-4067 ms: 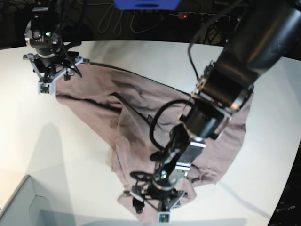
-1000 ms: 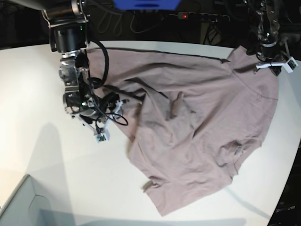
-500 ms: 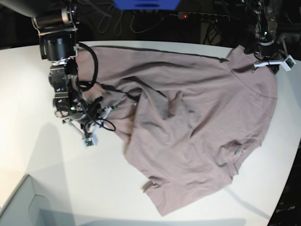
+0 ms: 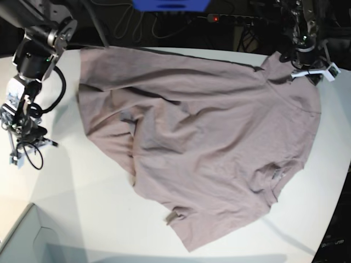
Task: Layout the t-shirt on the table in an organized manner, then fold the t-shirt properly
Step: 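Grasp the shirt corner with the right gripper and pull it outward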
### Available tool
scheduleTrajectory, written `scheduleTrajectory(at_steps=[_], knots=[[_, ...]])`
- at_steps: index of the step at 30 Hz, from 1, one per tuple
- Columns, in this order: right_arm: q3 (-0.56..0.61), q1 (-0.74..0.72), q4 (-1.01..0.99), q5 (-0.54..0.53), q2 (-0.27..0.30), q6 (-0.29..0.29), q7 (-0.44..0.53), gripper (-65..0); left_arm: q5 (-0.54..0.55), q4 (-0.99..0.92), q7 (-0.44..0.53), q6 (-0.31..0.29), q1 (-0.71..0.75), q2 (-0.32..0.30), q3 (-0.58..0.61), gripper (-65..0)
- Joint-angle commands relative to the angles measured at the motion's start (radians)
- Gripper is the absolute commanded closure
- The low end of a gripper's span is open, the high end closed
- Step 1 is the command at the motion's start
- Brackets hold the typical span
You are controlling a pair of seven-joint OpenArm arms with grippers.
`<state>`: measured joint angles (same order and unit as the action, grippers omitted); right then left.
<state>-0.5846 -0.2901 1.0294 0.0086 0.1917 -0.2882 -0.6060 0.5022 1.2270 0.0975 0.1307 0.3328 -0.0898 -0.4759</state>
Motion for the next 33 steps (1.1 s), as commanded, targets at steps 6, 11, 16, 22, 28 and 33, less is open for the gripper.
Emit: scheduleTrajectory(at_steps=[6,11,16,22,28,33], knots=[[0.056,-0.007,0.016,-0.014,0.005,-0.004,-0.001,0.0,-0.006,0.033,0.023,0.002,-0.002,0.017,-0.002,0.0],[0.236,-0.016,0.016,-0.014,-0.019,-0.006,-0.073,0.0,-0.009,0.033,0.023,0.002,-0.002,0.015,-0.005,0.0],[0.401,-0.033,0.021,-0.014,-0.041,-0.018,-0.068,-6.0,-0.012,0.033,0.023,0.002,-0.002,0.012,-0.005,0.0],[0.461,-0.054,0.022,-0.014,-0.080,-0.196,-0.065,-36.0,-0.012,0.030,0.023,0.002,-0.002,0.015,-0.005,0.0],[0.461,-0.087,0.016,-0.011,-0.122,-0.196,-0.009,-41.9,-0.012,0.029,0.023,0.002,-0.002,0.017,-0.005,0.0],[0.461,-0.113,-0.031,-0.009,-0.128,-0.193,0.053,-41.9,-0.012,0.030,0.023,0.002,-0.002,0.014,-0.005,0.0]])
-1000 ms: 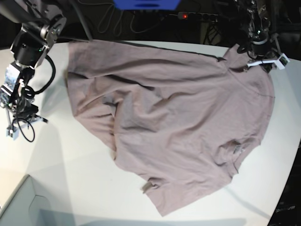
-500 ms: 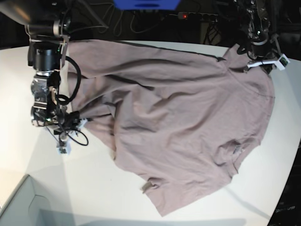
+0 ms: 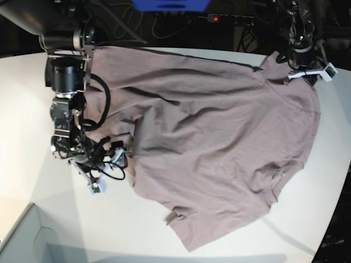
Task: Layout the t-shirt on the table in an organized manner, then fold the t-shirt properly
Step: 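Grasp the shirt corner with the right gripper and pull it outward, then grasp the shirt's hem corners with both grippers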
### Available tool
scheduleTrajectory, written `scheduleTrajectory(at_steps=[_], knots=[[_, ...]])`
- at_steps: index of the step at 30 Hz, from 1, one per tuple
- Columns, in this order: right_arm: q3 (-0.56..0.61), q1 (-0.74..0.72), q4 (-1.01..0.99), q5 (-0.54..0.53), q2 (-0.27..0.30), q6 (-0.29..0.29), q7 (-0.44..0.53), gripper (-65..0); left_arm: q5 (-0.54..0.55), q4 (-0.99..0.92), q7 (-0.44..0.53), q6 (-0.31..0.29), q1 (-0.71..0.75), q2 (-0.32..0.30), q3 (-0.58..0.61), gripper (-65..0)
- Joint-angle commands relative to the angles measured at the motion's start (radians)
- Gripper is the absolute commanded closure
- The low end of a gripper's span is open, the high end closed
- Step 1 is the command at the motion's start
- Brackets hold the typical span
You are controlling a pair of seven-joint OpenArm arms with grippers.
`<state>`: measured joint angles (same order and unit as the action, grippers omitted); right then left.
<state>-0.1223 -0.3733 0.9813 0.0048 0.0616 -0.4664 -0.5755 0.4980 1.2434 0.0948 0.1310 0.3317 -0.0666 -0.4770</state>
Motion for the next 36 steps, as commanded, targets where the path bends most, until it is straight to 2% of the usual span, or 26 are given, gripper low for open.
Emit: scheduleTrajectory(at_steps=[1,6,15,17,18,20,21,24,26,28,32,36], knots=[[-0.001,-0.037,-0.015,-0.006,0.007,-0.015,0.030,-41.9,-0.008,0.014,0.026,0.002,-0.001,-0.011,-0.004,0.0],[-0.006,-0.071,-0.157,-0.006,0.028,-0.015,0.087,-41.9,-0.008,0.011,0.026,0.002,-0.001,-0.011,-0.004,0.0],[0.000,-0.046,-0.177,-0.004,0.033,-0.015,0.096,-40.3,-0.006,0.012,0.026,0.002,-0.006,-0.012,-0.004,0.0],[0.000,-0.036,-0.170,-0.006,0.047,-0.024,0.102,-32.2,-0.003,0.014,0.026,0.002,-0.006,-0.012,-0.004,0.0],[0.000,-0.034,-0.177,-0.006,0.053,-0.030,0.104,-24.9,-0.002,0.016,0.026,0.002,-0.006,-0.012,-0.004,0.0],[0.000,-0.008,-0.170,-0.006,0.056,-0.033,0.105,-6.3,-0.002,0.016,0.026,0.002,-0.006,-0.012,-0.004,0.0],[0.000,0.001,-0.169,-0.006,0.057,-0.032,0.105,0.0,-0.002,0.016,0.026,0.002,-0.006,-0.012,-0.004,0.0],[-0.004,0.006,-0.169,-0.006,0.060,-0.032,0.105,-0.9,0.000,0.016,0.026,0.002,-0.006,-0.012,-0.004,0.0],[-0.017,0.003,-0.167,-0.006,0.086,-0.028,0.107,0.0,0.000,0.017,0.026,0.002,-0.006,-0.012,-0.004,0.0],[-0.090,0.000,-0.157,-0.010,0.100,0.010,0.107,0.0,0.000,0.017,0.026,0.002,-0.006,-0.012,-0.004,0.0],[-0.304,0.003,-0.057,-0.010,0.102,0.126,0.105,0.0,0.000,0.017,0.026,0.002,-0.006,-0.012,-0.004,0.0],[-0.414,0.001,-0.005,-0.010,0.114,0.153,0.105,0.0,0.000,0.017,0.026,0.002,-0.007,-0.009,0.002,0.0]])
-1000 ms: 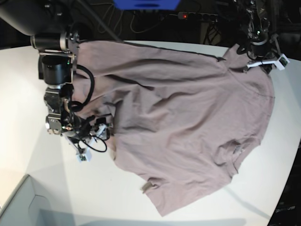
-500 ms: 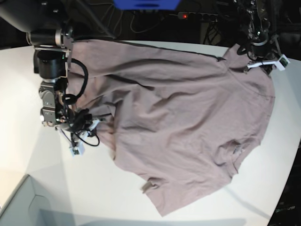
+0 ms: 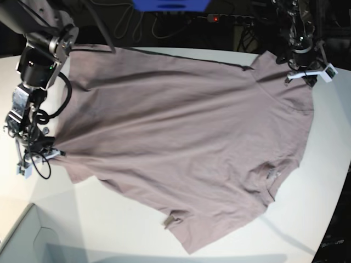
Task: Layout the t-shirt on the table in an organized manner, then fold the t-shirt properly
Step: 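Grasp the shirt's hem corners with both grippers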
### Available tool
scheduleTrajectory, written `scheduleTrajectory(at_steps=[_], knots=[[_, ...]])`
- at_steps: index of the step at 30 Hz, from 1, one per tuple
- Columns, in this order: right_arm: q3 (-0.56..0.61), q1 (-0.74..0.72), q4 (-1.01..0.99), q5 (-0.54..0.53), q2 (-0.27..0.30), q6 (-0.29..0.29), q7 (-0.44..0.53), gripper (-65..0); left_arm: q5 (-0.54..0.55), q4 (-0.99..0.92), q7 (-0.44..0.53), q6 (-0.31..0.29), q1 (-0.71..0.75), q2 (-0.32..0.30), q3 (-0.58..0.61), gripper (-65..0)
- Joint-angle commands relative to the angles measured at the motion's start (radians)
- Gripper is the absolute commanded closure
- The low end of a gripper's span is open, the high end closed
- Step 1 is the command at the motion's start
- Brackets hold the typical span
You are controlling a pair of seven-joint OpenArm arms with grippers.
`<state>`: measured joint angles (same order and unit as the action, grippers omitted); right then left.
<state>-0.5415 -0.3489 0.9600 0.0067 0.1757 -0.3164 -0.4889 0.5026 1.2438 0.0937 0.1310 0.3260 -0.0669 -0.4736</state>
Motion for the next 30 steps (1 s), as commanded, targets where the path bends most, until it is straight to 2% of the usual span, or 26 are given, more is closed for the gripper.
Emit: scheduleTrajectory(at_steps=[1,7,16,18,22,25,27,30], knots=[[-0.012,-0.023,0.027,-0.012,0.002,0.003,0.019,0.0,-0.005,0.017,0.027,0.002,-0.001,-0.007,-0.001,0.0],[-0.093,-0.025,0.040,-0.012,0.002,0.004,0.019,0.0,-0.005,0.017,0.027,0.002,-0.001,-0.003,0.000,0.0],[-0.078,-0.025,0.064,-0.011,0.009,0.004,0.016,0.0,-0.005,0.083,0.025,0.002,0.006,0.019,0.000,0.0],[-0.078,-0.019,0.087,-0.011,0.009,0.004,0.014,-4.8,-0.005,0.110,0.025,0.002,0.014,0.020,0.000,0.0],[-0.079,0.021,0.167,-0.012,0.006,0.004,0.012,-20.2,-0.005,0.173,0.022,0.002,0.040,0.020,0.006,0.0],[-0.079,0.066,0.271,-0.014,-0.017,0.003,0.014,-31.7,-0.003,0.248,-0.045,0.002,0.074,0.011,0.017,-1.5],[-0.079,0.096,0.347,-0.014,-0.041,0.003,0.014,-36.2,-0.003,0.296,-0.113,0.002,0.081,0.016,0.013,-7.8],[-0.076,0.155,0.466,-0.014,-0.089,0.003,0.012,-39.3,-0.003,0.342,-0.154,0.002,0.086,0.019,0.013,-22.7]])
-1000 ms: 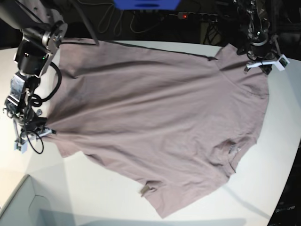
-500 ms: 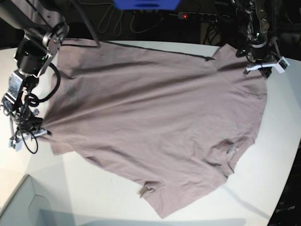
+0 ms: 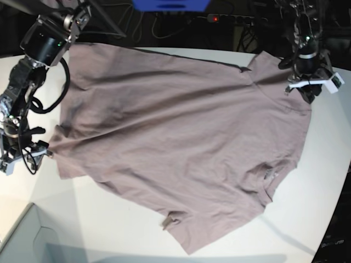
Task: Layout the t-shirt on the table in an organized manner, then fold the t-shirt properly
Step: 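Grasp the shirt's hem corners with both grippers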
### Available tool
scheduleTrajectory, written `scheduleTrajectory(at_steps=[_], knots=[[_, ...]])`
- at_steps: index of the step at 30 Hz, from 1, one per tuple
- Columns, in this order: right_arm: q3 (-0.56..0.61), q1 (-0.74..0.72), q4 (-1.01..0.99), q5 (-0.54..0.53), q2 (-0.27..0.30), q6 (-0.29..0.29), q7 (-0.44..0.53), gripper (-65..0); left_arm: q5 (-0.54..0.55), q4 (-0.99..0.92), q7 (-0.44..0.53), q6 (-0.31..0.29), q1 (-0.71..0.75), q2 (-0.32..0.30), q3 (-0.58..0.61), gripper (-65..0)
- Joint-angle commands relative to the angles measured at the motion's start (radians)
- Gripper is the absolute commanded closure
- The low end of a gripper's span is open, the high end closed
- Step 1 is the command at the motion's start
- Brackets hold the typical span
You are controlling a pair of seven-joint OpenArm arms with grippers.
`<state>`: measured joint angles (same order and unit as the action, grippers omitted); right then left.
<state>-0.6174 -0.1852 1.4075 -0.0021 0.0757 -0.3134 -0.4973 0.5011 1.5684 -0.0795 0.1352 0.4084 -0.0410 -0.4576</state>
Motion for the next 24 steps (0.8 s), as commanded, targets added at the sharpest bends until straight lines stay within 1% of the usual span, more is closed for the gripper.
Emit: scheduleTrajectory(at_steps=[1,4,6,9,13,17,22,24], knots=[[0.004,0.016,0.059,-0.005,-0.007,0.000,0.021,-39.5,-0.002,0.022,0.019,-0.001,0.004,-0.007,-0.003,-27.6],[0.006,0.117,0.192,-0.005,-0.069,0.000,0.021,-39.5,-0.002,0.027,0.020,-0.001,0.005,-0.007,-0.003,-39.3],[0.008,0.192,0.273,-0.005,-0.118,0.000,0.021,-39.5,-0.002,0.020,0.020,-0.001,0.005,-0.015,-0.008,-43.7],[0.032,0.300,0.356,-0.005,-0.176,-0.003,0.021,-39.5,-0.002,0.011,0.016,-0.004,-0.007,-0.029,-0.065,-44.1],[0.106,0.439,0.405,-0.005,-0.208,-0.003,0.021,-39.3,-0.003,-0.073,0.014,-0.004,-0.067,-0.063,-0.083,-44.1],[0.149,0.534,0.413,-0.005,-0.212,-0.003,0.024,-39.3,-0.011,-0.162,0.014,-0.004,-0.138,-0.096,-0.059,-44.0],[0.152,0.586,0.412,-0.005,-0.216,-0.003,0.025,-39.3,-0.012,-0.300,0.014,-0.004,-0.228,-0.144,0.026,-44.0],[0.150,0.602,0.412,-0.005,-0.216,-0.003,0.025,-39.2,-0.012,-0.363,0.014,-0.004,-0.260,-0.148,0.052,-44.0]])
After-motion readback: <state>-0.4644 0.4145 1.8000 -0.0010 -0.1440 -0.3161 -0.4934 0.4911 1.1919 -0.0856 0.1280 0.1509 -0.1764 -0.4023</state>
